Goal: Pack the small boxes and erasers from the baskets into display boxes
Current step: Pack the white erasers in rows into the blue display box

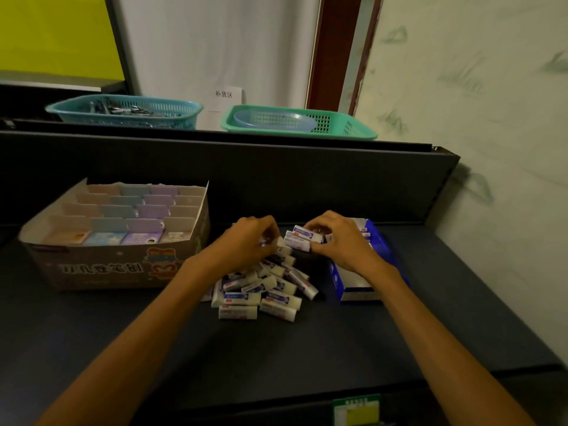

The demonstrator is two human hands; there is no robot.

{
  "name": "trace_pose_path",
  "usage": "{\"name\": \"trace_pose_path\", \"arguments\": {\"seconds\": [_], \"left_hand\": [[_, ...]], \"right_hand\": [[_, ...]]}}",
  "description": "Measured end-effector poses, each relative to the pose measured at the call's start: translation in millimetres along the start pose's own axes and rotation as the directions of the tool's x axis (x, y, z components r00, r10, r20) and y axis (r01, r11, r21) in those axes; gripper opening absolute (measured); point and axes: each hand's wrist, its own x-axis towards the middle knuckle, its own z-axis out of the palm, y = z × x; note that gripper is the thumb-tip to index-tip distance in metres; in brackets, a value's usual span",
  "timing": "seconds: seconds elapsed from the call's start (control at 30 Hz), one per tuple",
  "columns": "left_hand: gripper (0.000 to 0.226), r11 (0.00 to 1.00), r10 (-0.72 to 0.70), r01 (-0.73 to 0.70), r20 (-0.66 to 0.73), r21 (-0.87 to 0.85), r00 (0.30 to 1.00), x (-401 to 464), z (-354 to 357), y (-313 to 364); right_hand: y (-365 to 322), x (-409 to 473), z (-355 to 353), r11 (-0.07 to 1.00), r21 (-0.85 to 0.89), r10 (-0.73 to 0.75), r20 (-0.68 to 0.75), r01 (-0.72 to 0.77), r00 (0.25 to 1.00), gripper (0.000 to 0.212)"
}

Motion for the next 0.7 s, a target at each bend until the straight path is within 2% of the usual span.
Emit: {"name": "trace_pose_path", "arguments": {"seconds": [0.13, 0.27, 0.37, 0.47, 0.7], "left_hand": [[0.026, 0.987, 0.025, -0.051, -0.167, -0.154, 0.986, -8, -8, 2], [0.032, 0.933, -0.012, -0.059, -0.195, -0.355, 0.981, -13, -12, 5], [0.036, 0.930, 0.013, -0.071, -0.160, -0.361, 0.987, -14, -13, 7], [0.030, 0.938, 0.040, -0.092, -0.161, -0.335, 0.986, -15, -11, 10], [0.027, 0.905, 0.029, -0.100, -0.175, -0.414, 0.984, -10, -1, 23]], "right_hand": [[3, -4, -12, 0.996, 0.087, -0.015, -0.056, 0.020, 0.998, 0.032], [5, -7, -21, 0.980, 0.197, 0.027, -0.075, -0.012, 0.997, 0.030], [7, -11, -26, 0.960, 0.276, 0.066, -0.091, -0.038, 0.994, 0.030], [10, -18, -32, 0.950, 0.308, 0.088, -0.105, -0.052, 0.991, 0.028], [30, -32, -42, 0.901, 0.429, 0.133, -0.127, -0.066, 0.983, 0.029]]}}
